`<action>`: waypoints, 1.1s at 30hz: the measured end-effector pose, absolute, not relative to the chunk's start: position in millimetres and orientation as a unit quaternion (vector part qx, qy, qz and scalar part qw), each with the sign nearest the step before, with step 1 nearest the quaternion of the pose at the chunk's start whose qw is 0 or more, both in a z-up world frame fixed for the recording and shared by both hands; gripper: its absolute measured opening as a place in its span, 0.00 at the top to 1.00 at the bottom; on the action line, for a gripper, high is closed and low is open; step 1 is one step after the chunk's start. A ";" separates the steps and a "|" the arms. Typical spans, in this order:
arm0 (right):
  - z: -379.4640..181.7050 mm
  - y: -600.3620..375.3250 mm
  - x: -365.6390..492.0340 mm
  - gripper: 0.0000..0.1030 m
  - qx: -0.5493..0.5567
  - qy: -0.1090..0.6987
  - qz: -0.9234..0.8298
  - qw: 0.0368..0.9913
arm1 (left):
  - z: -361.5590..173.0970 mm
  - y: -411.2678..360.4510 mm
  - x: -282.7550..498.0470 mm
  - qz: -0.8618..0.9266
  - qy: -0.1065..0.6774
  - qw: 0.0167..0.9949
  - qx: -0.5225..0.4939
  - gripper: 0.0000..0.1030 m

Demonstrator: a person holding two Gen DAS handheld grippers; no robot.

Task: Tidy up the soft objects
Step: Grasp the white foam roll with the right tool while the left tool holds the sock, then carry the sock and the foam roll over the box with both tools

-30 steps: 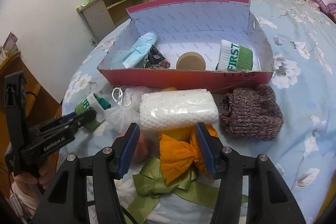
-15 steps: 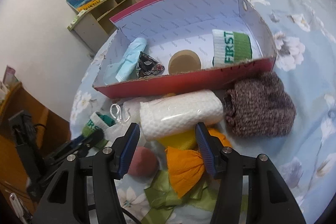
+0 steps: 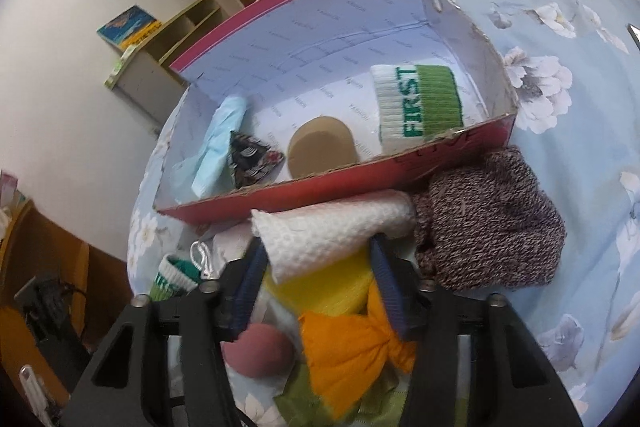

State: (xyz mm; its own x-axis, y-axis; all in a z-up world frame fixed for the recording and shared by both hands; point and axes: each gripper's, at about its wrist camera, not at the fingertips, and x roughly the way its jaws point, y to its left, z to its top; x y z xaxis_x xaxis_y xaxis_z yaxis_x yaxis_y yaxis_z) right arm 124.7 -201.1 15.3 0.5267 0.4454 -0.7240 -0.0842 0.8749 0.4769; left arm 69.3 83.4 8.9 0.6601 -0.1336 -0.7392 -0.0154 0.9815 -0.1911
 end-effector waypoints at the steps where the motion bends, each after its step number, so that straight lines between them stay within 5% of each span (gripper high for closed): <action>1: 15.0 -202.1 123.8 0.65 0.193 0.459 0.154 0.853 | 9.2 83.1 69.0 -0.033 0.410 0.907 -0.090 0.69; 7: 20.6 -206.8 112.6 0.79 0.182 0.442 0.162 0.863 | 15.4 80.9 64.0 -0.036 0.404 0.910 -0.090 0.72; 33: 65.6 -200.2 81.1 0.80 0.105 0.370 0.221 0.896 | 71.9 60.0 64.1 -0.051 0.366 0.926 -0.071 0.72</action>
State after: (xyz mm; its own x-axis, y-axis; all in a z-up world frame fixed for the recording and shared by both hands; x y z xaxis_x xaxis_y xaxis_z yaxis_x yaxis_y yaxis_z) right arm 81.1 -200.2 65.6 0.6286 0.4746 -0.6162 -0.3194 0.8799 0.3519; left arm 64.1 60.0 71.9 0.7269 -0.1474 -0.6707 0.0430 0.9845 -0.1698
